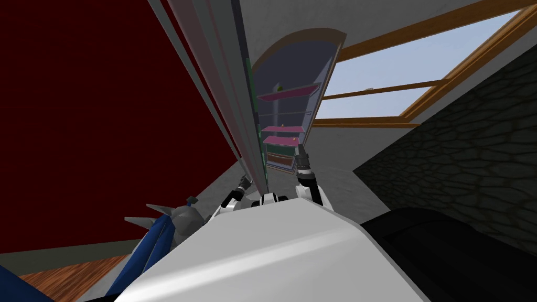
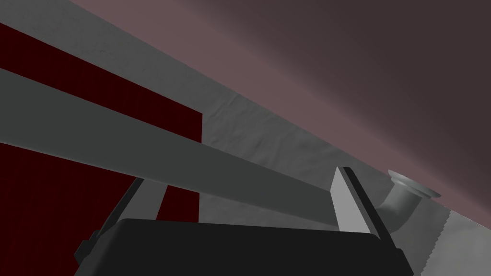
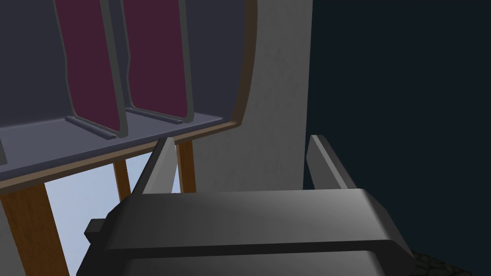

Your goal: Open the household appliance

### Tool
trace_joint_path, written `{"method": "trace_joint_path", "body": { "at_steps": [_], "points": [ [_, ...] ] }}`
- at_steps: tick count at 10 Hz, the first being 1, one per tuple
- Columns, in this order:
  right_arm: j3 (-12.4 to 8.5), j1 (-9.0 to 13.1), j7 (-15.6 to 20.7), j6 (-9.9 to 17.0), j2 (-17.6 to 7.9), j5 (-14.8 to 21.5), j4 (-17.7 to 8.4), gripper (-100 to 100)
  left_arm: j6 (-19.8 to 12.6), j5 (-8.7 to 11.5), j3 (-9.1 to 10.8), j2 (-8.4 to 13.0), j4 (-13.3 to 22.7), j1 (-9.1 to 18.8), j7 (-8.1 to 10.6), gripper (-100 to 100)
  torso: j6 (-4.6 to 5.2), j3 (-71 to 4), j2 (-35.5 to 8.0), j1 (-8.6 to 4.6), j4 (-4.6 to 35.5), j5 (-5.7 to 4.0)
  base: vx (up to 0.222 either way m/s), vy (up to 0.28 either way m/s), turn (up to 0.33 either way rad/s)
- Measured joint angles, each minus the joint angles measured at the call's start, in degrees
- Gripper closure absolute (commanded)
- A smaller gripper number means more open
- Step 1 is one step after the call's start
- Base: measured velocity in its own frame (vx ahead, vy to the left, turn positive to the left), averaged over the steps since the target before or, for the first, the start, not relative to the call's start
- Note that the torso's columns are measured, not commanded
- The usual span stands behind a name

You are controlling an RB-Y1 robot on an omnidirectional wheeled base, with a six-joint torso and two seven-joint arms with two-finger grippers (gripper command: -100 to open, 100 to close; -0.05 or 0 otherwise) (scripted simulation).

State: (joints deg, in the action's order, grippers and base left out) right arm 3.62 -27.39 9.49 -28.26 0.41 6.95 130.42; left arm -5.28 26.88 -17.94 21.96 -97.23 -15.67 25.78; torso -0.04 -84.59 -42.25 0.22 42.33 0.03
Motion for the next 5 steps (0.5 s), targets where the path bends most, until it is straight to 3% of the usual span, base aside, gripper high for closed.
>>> {"method": "trace_joint_path", "body": {
  "at_steps": [3,4,5],
  "points": [
    [0.00,0.00,0.00,0.00,0.00,0.00,0.00,0,-2.76,0.83,0.88,2.00,-3.97,-0.53,0.80,-100,0.04,0.02,-0.03,-0.24,-0.05,-0.04,0.004,-0.021,0.034],
    [0.00,0.00,0.00,0.00,0.00,0.00,0.00,0,-2.98,0.87,0.92,2.07,-4.12,-0.52,0.87,0,0.04,0.03,-0.05,-0.21,-0.05,-0.02,0.000,0.000,0.000],
    [0.00,0.00,0.00,0.00,0.00,0.00,0.00,0,-2.96,0.86,0.91,2.06,-4.10,-0.52,0.86,0,0.04,0.03,-0.05,-0.18,-0.04,-0.02,0.000,0.000,0.000]
  ]
}}
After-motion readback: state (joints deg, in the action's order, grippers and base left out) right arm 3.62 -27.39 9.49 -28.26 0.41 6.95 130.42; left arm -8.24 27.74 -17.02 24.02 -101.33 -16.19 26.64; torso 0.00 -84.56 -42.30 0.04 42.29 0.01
